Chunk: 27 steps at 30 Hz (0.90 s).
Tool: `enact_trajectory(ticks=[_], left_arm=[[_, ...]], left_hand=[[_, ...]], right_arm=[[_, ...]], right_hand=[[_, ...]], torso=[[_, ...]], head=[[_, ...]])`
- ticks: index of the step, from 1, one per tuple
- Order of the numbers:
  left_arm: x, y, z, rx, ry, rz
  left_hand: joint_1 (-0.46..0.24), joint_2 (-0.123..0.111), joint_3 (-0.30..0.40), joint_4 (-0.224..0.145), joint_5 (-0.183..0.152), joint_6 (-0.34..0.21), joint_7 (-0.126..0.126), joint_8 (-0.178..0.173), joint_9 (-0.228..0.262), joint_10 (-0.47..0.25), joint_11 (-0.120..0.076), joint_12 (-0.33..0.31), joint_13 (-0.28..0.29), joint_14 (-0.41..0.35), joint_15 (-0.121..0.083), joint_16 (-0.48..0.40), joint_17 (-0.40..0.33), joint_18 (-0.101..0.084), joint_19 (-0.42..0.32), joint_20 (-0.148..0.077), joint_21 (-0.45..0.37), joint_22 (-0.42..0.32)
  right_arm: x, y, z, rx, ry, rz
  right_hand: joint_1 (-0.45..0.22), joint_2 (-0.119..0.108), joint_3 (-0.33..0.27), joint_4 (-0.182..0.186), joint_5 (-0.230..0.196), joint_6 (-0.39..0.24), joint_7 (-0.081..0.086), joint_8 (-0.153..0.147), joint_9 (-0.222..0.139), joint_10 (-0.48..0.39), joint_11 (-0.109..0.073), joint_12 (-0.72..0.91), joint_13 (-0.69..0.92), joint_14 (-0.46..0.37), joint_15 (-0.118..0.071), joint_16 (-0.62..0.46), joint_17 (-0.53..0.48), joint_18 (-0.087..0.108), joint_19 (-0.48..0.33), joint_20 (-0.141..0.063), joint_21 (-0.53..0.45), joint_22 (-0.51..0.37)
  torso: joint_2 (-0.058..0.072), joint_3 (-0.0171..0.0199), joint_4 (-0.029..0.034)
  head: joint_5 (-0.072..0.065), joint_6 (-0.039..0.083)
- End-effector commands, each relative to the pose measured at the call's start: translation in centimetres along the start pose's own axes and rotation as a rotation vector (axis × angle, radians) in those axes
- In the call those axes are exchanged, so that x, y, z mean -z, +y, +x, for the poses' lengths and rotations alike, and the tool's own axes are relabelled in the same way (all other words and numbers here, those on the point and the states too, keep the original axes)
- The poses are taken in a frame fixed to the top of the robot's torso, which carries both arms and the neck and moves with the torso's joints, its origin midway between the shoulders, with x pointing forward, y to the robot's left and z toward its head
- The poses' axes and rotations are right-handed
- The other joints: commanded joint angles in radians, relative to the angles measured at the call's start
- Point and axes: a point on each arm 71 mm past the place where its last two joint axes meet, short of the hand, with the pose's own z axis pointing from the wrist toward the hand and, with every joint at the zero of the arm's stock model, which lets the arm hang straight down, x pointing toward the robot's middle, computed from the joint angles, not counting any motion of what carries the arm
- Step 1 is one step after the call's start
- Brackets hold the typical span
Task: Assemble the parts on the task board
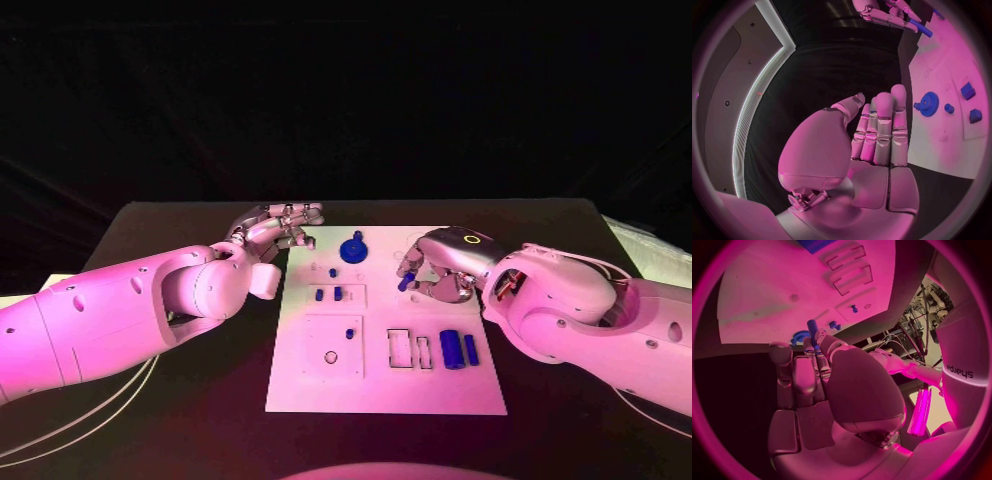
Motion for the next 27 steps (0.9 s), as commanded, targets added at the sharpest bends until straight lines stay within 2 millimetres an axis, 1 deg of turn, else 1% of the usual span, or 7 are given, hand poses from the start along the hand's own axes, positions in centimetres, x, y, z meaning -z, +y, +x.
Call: enact_trajectory(ticks=[1,7,9,14,21,24,27], left_arm=[[0.0,0.0,0.3,0.002,0.021,0.006],[0.0,0.1,0.4,0.004,0.025,0.006],[0.0,0.1,0.5,0.004,0.025,0.005],[-0.1,0.1,0.6,0.006,0.031,0.005],[-0.1,0.1,0.8,0.007,0.034,0.005],[-0.1,0.1,0.8,0.007,0.034,0.005],[-0.1,0.1,0.9,0.007,0.036,0.004]], left_hand=[[-0.003,0.010,-0.006,-0.003,0.004,-0.005,-0.002,0.005,0.000,-0.008,0.000,0.003,0.001,-0.009,0.001,0.007,-0.001,0.010,0.000,0.005,-0.006,-0.001],[-0.003,0.010,-0.006,-0.003,0.004,-0.005,-0.002,0.005,0.000,-0.008,0.000,0.003,0.001,-0.009,0.001,0.007,-0.001,0.010,0.000,0.005,-0.006,-0.001],[-0.003,0.010,-0.006,-0.003,0.004,-0.005,-0.002,0.005,0.000,-0.008,0.000,0.003,0.001,-0.009,0.001,0.007,-0.001,0.010,0.000,0.005,-0.006,-0.001],[-0.003,0.010,-0.006,-0.003,0.004,-0.005,-0.002,0.005,0.000,-0.008,0.000,0.003,0.001,-0.009,0.001,0.007,-0.001,0.010,0.000,0.005,-0.006,-0.001],[-0.003,0.010,-0.006,-0.003,0.004,-0.005,-0.002,0.005,0.000,-0.008,0.000,0.003,0.001,-0.009,0.001,0.007,-0.001,0.010,0.000,0.005,-0.006,-0.001],[-0.003,0.010,-0.006,-0.003,0.004,-0.005,-0.002,0.005,0.000,-0.008,0.000,0.003,0.001,-0.009,0.001,0.007,-0.001,0.010,0.000,0.005,-0.006,-0.001],[-0.003,0.010,-0.006,-0.003,0.004,-0.005,-0.002,0.005,0.000,-0.008,0.000,0.003,0.001,-0.009,0.001,0.007,-0.001,0.010,0.000,0.005,-0.006,-0.001]], right_arm=[[-0.2,1.5,-0.4,-0.079,-0.036,-0.046],[-0.8,4.2,0.3,-0.137,-0.010,-0.121],[-1.1,5.0,0.7,-0.149,0.004,-0.145],[-1.8,7.4,2.9,-0.163,0.044,-0.209],[-2.5,9.3,5.6,-0.157,0.123,-0.254],[-2.7,9.6,6.2,-0.145,0.144,-0.261],[-2.9,9.8,6.7,-0.135,0.158,-0.264]], right_hand=[[0.008,-0.001,0.008,-0.001,0.010,0.001,0.007,-0.001,-0.001,0.022,-0.011,-0.004,0.004,0.022,-0.004,0.007,0.002,-0.017,0.008,0.000,0.007,0.002],[0.004,-0.006,0.017,-0.004,0.015,-0.002,0.009,-0.004,-0.003,0.020,-0.009,-0.010,0.004,0.022,-0.003,0.008,0.001,-0.017,0.007,0.000,0.009,0.002],[0.003,-0.006,0.017,-0.004,0.015,-0.002,0.009,-0.004,-0.003,0.020,-0.009,-0.010,0.004,0.022,-0.003,0.008,0.001,-0.016,0.006,0.001,0.008,0.001],[0.000,-0.008,0.021,-0.004,0.017,-0.004,0.010,-0.005,-0.003,0.018,-0.008,-0.013,0.004,0.022,-0.002,0.007,0.000,-0.016,0.004,0.001,0.007,-0.001],[-0.002,-0.010,0.026,-0.007,0.017,-0.008,0.012,-0.007,-0.004,0.015,-0.006,-0.017,0.003,0.021,-0.001,0.006,-0.002,-0.015,-0.001,0.002,0.005,-0.006],[-0.003,-0.011,0.027,-0.008,0.017,-0.008,0.012,-0.008,-0.004,0.015,-0.006,-0.017,0.003,0.020,0.000,0.005,-0.004,-0.014,-0.002,0.002,0.004,-0.008],[-0.003,-0.011,0.027,-0.008,0.017,-0.008,0.012,-0.008,-0.004,0.015,-0.005,-0.018,0.003,0.020,0.000,0.005,-0.004,-0.014,-0.002,0.002,0.004,-0.008]], torso=[[0.000,-0.0001,0.0004],[0.000,-0.0021,0.0024],[0.000,-0.0019,0.0011],[0.001,-0.0022,0.0022],[0.001,-0.0017,0.0023],[0.002,-0.0004,0.0002],[0.001,-0.0006,0.0004]], head=[[0.003,0.000],[0.008,-0.001],[0.011,-0.002],[0.020,-0.007],[0.029,-0.011],[0.032,-0.013],[0.033,-0.015]])
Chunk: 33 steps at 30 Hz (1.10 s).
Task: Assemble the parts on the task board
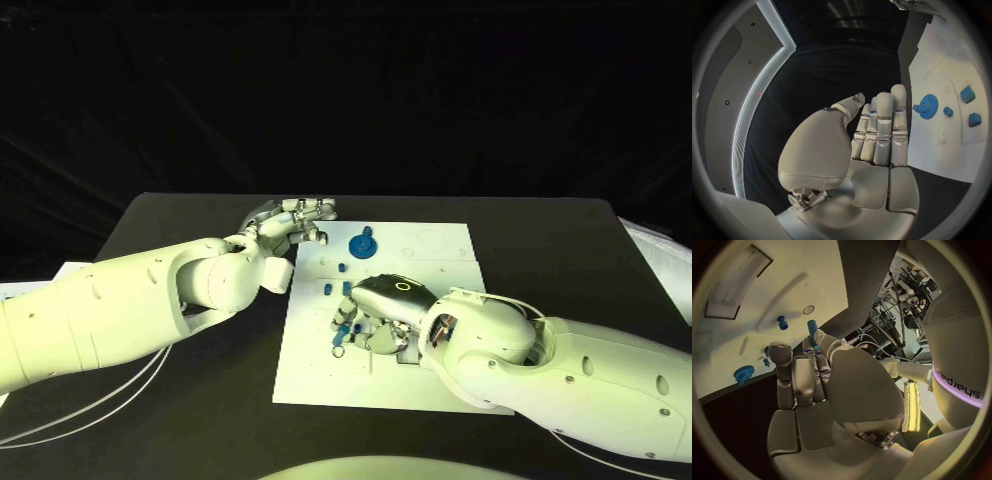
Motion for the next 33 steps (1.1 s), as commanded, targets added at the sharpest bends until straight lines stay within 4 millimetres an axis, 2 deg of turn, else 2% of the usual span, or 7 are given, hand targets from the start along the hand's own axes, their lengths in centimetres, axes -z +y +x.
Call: enact_trajectory(ticks=[1,11,33], left_arm=[[0.0,0.0,0.4,0.004,0.026,0.007],[-0.1,0.0,0.4,0.004,0.027,0.006],[-0.1,0.0,0.4,0.004,0.026,0.006]], left_hand=[[-0.003,0.010,-0.006,-0.003,0.004,-0.005,-0.002,0.005,0.000,-0.008,0.000,0.003,0.001,-0.009,0.001,0.007,-0.001,0.010,0.000,0.005,-0.006,-0.001],[-0.003,0.010,-0.006,-0.003,0.004,-0.005,-0.002,0.005,0.000,-0.008,0.000,0.003,0.001,-0.009,0.001,0.007,-0.001,0.010,0.000,0.005,-0.006,-0.001],[-0.003,0.010,-0.006,-0.003,0.004,-0.005,-0.002,0.005,0.000,-0.008,0.000,0.003,0.001,-0.009,0.001,0.007,-0.001,0.010,0.000,0.005,-0.006,-0.001]], right_arm=[[-0.3,0.2,0.7,0.053,0.055,-0.021],[-0.8,0.1,1.2,0.078,0.088,-0.015],[-1.3,-0.1,1.9,0.123,0.140,0.010]], right_hand=[[-0.004,-0.010,0.005,-0.001,0.003,0.000,0.005,-0.005,0.002,0.012,-0.008,0.000,0.003,0.020,0.000,0.001,-0.001,-0.014,-0.002,0.002,0.000,-0.001],[-0.005,-0.010,0.006,-0.001,0.003,0.000,0.005,-0.005,0.002,0.012,-0.008,-0.001,0.003,0.020,0.000,0.001,0.000,-0.014,-0.003,0.003,0.000,-0.001],[-0.016,-0.013,0.007,-0.001,-0.001,0.003,0.004,-0.004,0.002,0.015,-0.008,-0.003,0.004,0.020,0.001,0.002,0.001,-0.014,-0.006,0.004,0.000,-0.002]], torso=[[0.000,0.0009,-0.0018],[0.000,0.0020,-0.0010],[-0.001,0.0009,-0.0016]], head=[[0.003,-0.003],[0.006,-0.009],[0.008,-0.014]])
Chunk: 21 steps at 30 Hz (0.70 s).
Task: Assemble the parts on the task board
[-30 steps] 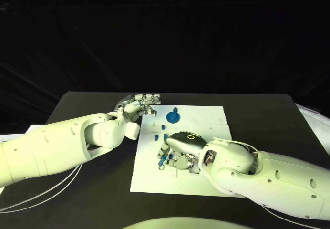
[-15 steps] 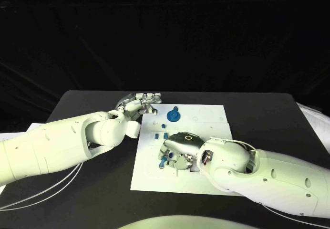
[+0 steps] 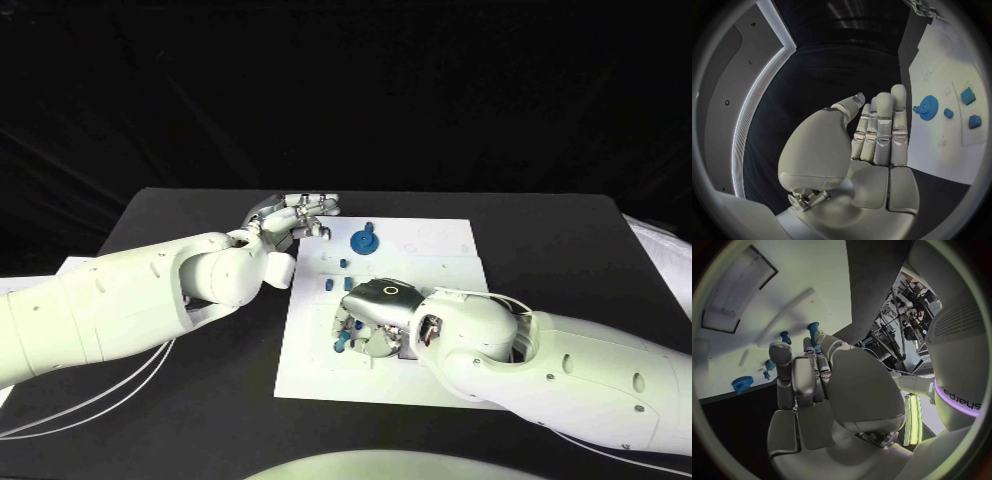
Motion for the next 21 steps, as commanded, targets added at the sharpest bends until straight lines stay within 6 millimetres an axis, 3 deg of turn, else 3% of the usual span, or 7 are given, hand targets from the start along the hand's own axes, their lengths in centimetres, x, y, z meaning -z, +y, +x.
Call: enact_trajectory(ticks=[1,5,8,10,14,21], left_arm=[[0.0,-0.1,0.3,0.003,0.021,0.006],[0.0,-0.1,0.3,0.003,0.021,0.006],[0.0,-0.1,0.3,0.003,0.021,0.006],[0.0,-0.1,0.3,0.003,0.021,0.006],[0.0,-0.1,0.3,0.003,0.021,0.006],[0.0,-0.1,0.1,0.002,0.017,0.006]], left_hand=[[-0.003,0.010,-0.006,-0.003,0.004,-0.005,-0.002,0.005,0.000,-0.008,0.000,0.003,0.002,-0.009,0.001,0.007,-0.001,0.010,0.000,0.005,-0.006,-0.001],[-0.003,0.010,-0.006,-0.003,0.004,-0.005,-0.002,0.005,0.000,-0.008,0.000,0.003,0.002,-0.009,0.001,0.007,-0.001,0.010,0.000,0.005,-0.006,-0.001],[-0.003,0.010,-0.006,-0.003,0.004,-0.005,-0.002,0.005,0.000,-0.008,0.000,0.003,0.002,-0.009,0.001,0.007,-0.001,0.010,0.000,0.005,-0.006,-0.001],[-0.003,0.010,-0.006,-0.003,0.004,-0.005,-0.002,0.005,0.000,-0.008,0.000,0.003,0.002,-0.009,0.001,0.007,-0.001,0.010,0.000,0.005,-0.006,-0.001],[-0.003,0.010,-0.006,-0.003,0.004,-0.005,-0.002,0.005,0.000,-0.008,0.000,0.003,0.002,-0.009,0.001,0.007,-0.001,0.010,0.000,0.005,-0.006,-0.001],[0.000,0.012,-0.005,-0.005,0.004,-0.007,-0.001,0.009,0.000,-0.012,0.000,0.010,0.003,-0.011,0.001,0.009,-0.003,0.011,0.000,0.006,-0.007,-0.002]], right_arm=[[0.0,-0.1,0.4,0.033,0.035,0.016],[-0.1,-0.1,0.5,0.035,0.033,0.015],[-0.2,-0.1,0.5,0.028,0.025,0.013],[-0.1,-0.1,0.4,0.024,0.010,0.010],[0.1,0.0,0.1,0.010,-0.036,0.002],[1.2,-0.1,-0.7,-0.026,-0.134,-0.004]], right_hand=[[-0.008,-0.004,0.005,0.001,0.004,0.005,0.004,-0.001,0.001,0.014,-0.008,0.001,0.002,0.020,0.001,0.003,0.001,-0.014,-0.007,0.004,0.000,-0.003],[-0.039,-0.025,-0.004,0.009,0.013,-0.022,0.014,-0.016,-0.005,-0.020,0.003,-0.023,-0.001,0.018,0.010,0.002,-0.001,-0.012,-0.020,0.010,-0.010,-0.017],[-0.093,-0.077,-0.050,0.026,0.031,-0.095,0.038,-0.034,-0.015,-0.092,0.027,-0.057,-0.001,0.003,0.031,-0.024,-0.036,-0.005,-0.057,0.027,-0.047,-0.069],[-0.112,-0.099,-0.092,0.030,0.029,-0.150,0.042,-0.033,-0.015,-0.145,0.036,-0.071,0.001,-0.015,0.039,-0.050,-0.073,0.005,-0.092,0.037,-0.083,-0.118],[-0.116,-0.096,-0.173,0.034,0.029,-0.204,0.042,-0.030,-0.011,-0.203,0.041,-0.060,0.006,-0.033,0.044,-0.067,-0.102,0.014,-0.118,0.046,-0.117,-0.158],[-0.088,-0.060,-0.237,0.034,0.045,-0.187,0.043,-0.024,-0.007,-0.199,0.039,-0.003,0.011,-0.029,0.042,-0.060,-0.103,0.013,-0.103,0.045,-0.116,-0.154]], torso=[[0.000,-0.0005,-0.0001],[0.000,-0.0005,0.0001],[-0.001,-0.0006,-0.0001],[-0.001,-0.0005,-0.0004],[-0.001,0.0000,0.0000],[-0.001,0.0007,-0.0016]], head=[[0.000,-0.001],[0.000,-0.001],[-0.001,-0.001],[-0.001,0.000],[-0.003,0.002],[-0.005,0.005]])
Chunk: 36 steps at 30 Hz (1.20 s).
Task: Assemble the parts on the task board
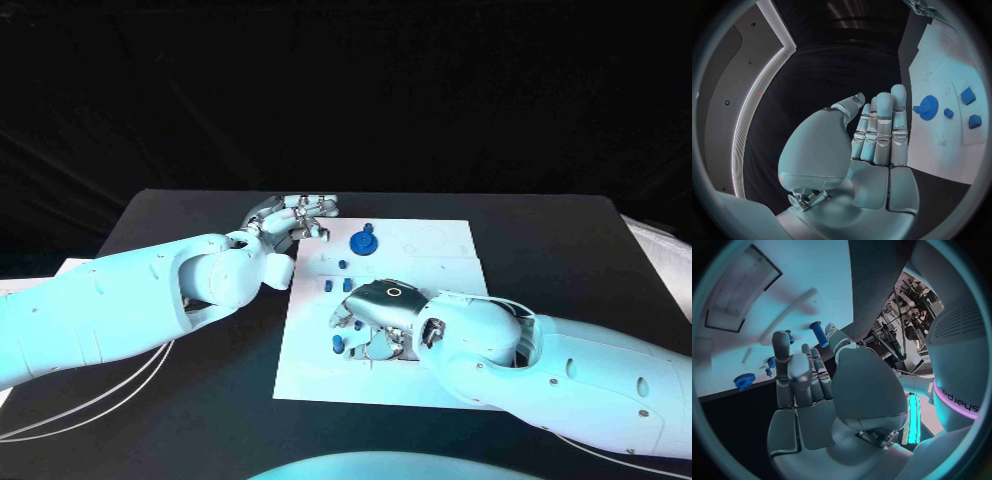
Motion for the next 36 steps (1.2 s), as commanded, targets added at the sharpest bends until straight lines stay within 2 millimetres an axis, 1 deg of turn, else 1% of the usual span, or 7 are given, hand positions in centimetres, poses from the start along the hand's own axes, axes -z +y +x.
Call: enact_trajectory(ticks=[1,11,17,21,26,30,36], left_arm=[[0.0,-0.1,0.2,0.002,0.018,0.006],[0.0,0.0,0.1,0.003,0.018,0.004],[0.1,0.0,0.0,0.002,0.016,0.004],[0.2,-0.1,0.0,0.003,0.018,0.003],[0.2,-0.1,0.1,0.002,0.021,0.002],[0.2,0.0,0.1,0.000,0.020,0.002],[0.2,0.0,0.0,-0.002,0.018,0.002]], left_hand=[[0.000,0.012,-0.004,-0.003,0.004,-0.007,-0.001,0.005,0.000,-0.009,0.001,0.007,0.002,-0.008,-0.002,0.005,-0.002,0.010,0.000,0.006,-0.007,-0.002],[0.000,0.012,-0.004,-0.003,0.004,-0.007,-0.001,0.005,0.000,-0.009,0.001,0.007,0.002,-0.008,-0.002,0.005,-0.002,0.010,0.000,0.006,-0.007,-0.002],[0.000,0.012,-0.004,-0.003,0.004,-0.007,-0.001,0.005,0.000,-0.009,0.001,0.007,0.002,-0.008,-0.002,0.005,-0.002,0.010,0.000,0.006,-0.007,-0.002],[0.000,0.012,-0.004,-0.003,0.004,-0.007,-0.001,0.005,0.000,-0.009,0.001,0.007,0.002,-0.008,-0.002,0.005,-0.002,0.010,0.000,0.006,-0.007,-0.002],[0.000,0.012,-0.004,-0.003,0.004,-0.007,-0.001,0.005,0.000,-0.009,0.001,0.007,0.002,-0.008,-0.002,0.005,-0.002,0.010,0.000,0.006,-0.007,-0.002],[0.000,0.012,-0.004,-0.003,0.004,-0.007,-0.001,0.005,0.000,-0.009,0.001,0.007,0.002,-0.008,-0.002,0.005,-0.002,0.010,0.000,0.006,-0.007,-0.002],[0.000,0.012,-0.004,-0.003,0.004,-0.007,-0.001,0.005,0.000,-0.009,0.001,0.007,0.002,-0.008,-0.002,0.005,-0.002,0.010,0.000,0.006,-0.007,-0.002]], right_arm=[[0.7,0.1,-0.9,-0.030,-0.106,-0.011],[5.1,-2.8,-4.0,-0.140,-0.191,0.131],[8.9,-6.5,-4.5,-0.266,-0.172,0.342],[11.6,-8.4,-3.7,-0.309,-0.125,0.489],[13.6,-9.5,-2.8,-0.302,-0.069,0.602],[14.5,-9.9,-2.2,-0.285,-0.034,0.662],[14.8,-9.9,-1.5,-0.252,-0.008,0.683]], right_hand=[[0.006,0.016,-0.012,-0.001,0.009,0.017,0.000,0.008,0.002,0.013,-0.004,0.018,0.001,-0.002,-0.003,0.003,0.000,0.012,0.012,-0.004,0.002,0.007],[0.017,0.049,-0.023,0.008,0.015,0.068,-0.005,0.017,0.005,0.131,-0.023,0.091,0.006,0.032,-0.018,0.049,0.056,-0.003,0.083,-0.016,0.063,0.093],[-0.033,0.038,-0.051,0.056,0.049,0.096,-0.039,0.027,0.006,0.323,-0.070,0.191,0.058,0.081,-0.055,0.181,0.237,-0.047,0.236,-0.045,0.223,0.331],[-0.080,0.020,-0.103,0.103,0.093,0.104,-0.061,0.037,0.007,0.401,-0.094,0.302,0.158,0.076,-0.078,0.176,0.213,-0.087,0.351,-0.071,0.353,0.535],[-0.093,0.030,-0.182,0.162,0.140,0.099,-0.065,0.052,0.006,0.356,-0.097,0.554,0.456,0.080,-0.081,0.213,0.256,-0.101,0.380,-0.077,0.401,0.610],[-0.106,0.046,-0.242,0.210,0.166,0.099,-0.066,0.071,0.008,0.362,-0.097,0.758,0.710,0.084,-0.079,0.243,0.296,-0.107,0.395,-0.076,0.423,0.649],[-0.102,0.065,-0.283,0.214,0.165,0.106,-0.069,0.092,0.014,0.354,-0.098,0.824,0.811,0.083,-0.081,0.252,0.305,-0.108,0.396,-0.075,0.429,0.659]], torso=[[0.000,0.0003,-0.0013],[-0.002,-0.0025,-0.0026],[-0.005,-0.0071,-0.0122],[-0.008,-0.0080,-0.0227],[-0.011,-0.0089,-0.0315],[-0.012,-0.0117,-0.0322],[-0.012,-0.0094,-0.0309]], head=[[-0.003,0.003],[-0.031,0.019],[-0.050,0.022],[-0.060,0.023],[-0.065,0.026],[-0.067,0.029],[-0.065,0.027]])
